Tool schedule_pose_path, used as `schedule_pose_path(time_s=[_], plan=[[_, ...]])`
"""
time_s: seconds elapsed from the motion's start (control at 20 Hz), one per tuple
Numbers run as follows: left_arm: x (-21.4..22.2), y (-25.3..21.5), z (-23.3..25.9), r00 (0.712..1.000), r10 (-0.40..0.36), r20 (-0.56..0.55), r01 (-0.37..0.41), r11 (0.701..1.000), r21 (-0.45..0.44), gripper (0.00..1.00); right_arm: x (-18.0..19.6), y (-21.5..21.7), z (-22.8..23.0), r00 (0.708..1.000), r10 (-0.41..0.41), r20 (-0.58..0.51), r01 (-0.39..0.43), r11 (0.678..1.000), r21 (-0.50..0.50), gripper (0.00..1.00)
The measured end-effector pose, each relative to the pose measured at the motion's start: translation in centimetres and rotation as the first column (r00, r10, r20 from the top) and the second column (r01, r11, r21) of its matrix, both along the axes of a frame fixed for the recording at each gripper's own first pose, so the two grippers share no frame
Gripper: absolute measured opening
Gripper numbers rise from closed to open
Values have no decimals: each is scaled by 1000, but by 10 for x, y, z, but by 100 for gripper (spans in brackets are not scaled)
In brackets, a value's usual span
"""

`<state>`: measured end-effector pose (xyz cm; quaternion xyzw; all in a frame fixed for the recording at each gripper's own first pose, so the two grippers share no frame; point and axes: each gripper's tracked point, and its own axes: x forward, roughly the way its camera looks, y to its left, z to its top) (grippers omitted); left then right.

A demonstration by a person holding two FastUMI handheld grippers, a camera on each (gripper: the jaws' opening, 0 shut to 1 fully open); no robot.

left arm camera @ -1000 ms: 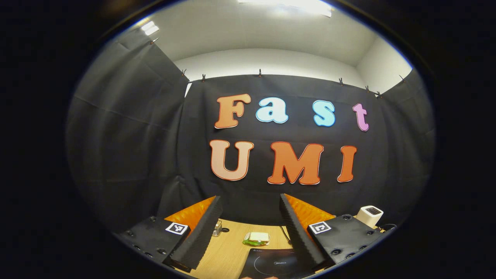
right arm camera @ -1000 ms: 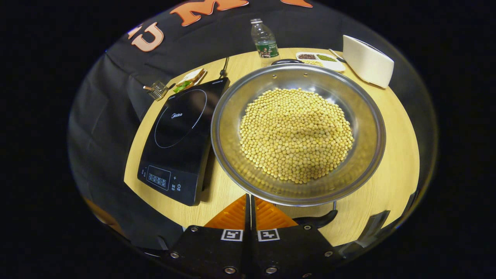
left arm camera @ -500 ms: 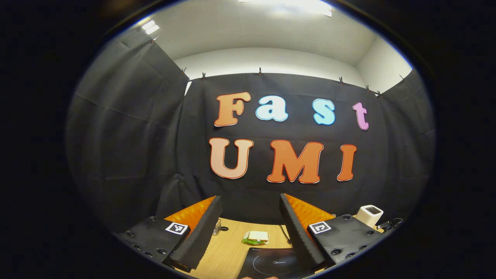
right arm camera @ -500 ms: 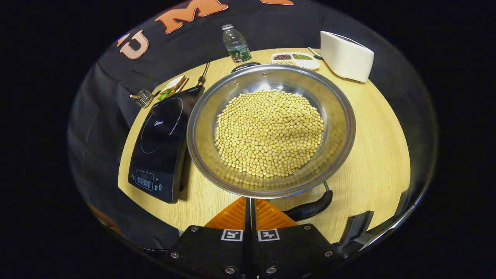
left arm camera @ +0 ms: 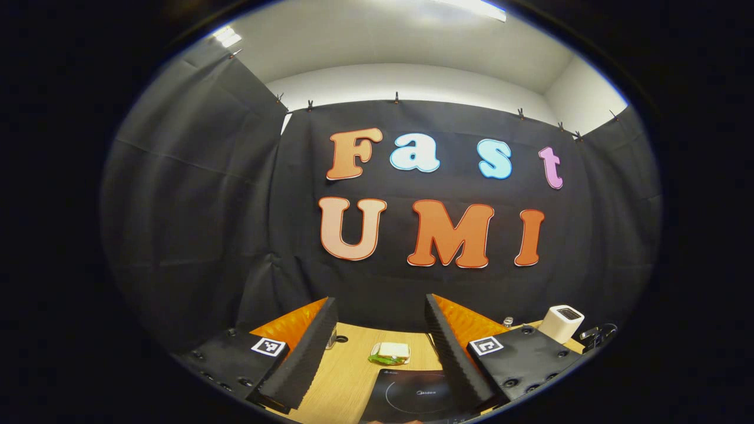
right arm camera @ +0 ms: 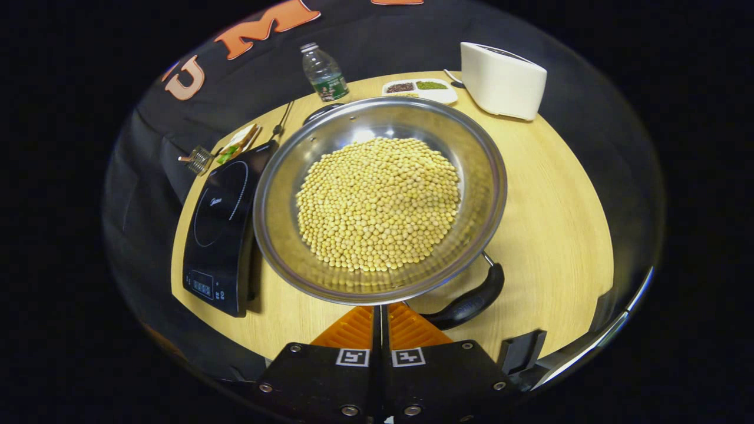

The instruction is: First push the handle of the pot to place it horizontally, then grasp the pot with both hands and set it on the induction cooktop.

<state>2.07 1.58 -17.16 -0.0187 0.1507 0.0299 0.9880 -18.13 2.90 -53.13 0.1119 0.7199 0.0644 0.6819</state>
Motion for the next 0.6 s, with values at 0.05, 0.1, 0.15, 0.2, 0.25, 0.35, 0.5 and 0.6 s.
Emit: schedule_pose_path(time_s=[0.05,0.1,0.15,0.2,0.25,0.35,0.5,0.6], plan=[[0,0,-2,1000,2,-3,-2,1000,-1,98,1,-4,-2,1000,-6,-3,6,1000,-10,0],[0,0,-3,1000,2,-7,-2,1000,-5,98,1,-6,-5,1000,-8,-5,7,1000,-18,0],[0,-1,-7,1000,0,-12,0,1000,-7,98,3,-9,-7,1000,-9,-7,9,1000,-24,0],[0,-1,-9,1000,1,-17,-1,1000,-5,98,3,-11,-9,1000,-7,-9,7,1000,-28,0],[2,1,-9,1000,4,-19,-4,1000,0,98,4,-12,-10,1000,-6,-11,6,1000,-31,0],[2,1,-11,1000,10,-21,-9,1000,9,98,7,-17,-14,1000,6,-9,-6,999,-42,0],[0,-2,-14,1000,11,-22,-10,1000,22,98,13,-28,-19,1000,15,-3,-15,998,-65,0],[0,-4,-17,1000,8,-24,-7,999,33,98,17,-34,-23,1000,6,-8,-6,997,-74,0]])
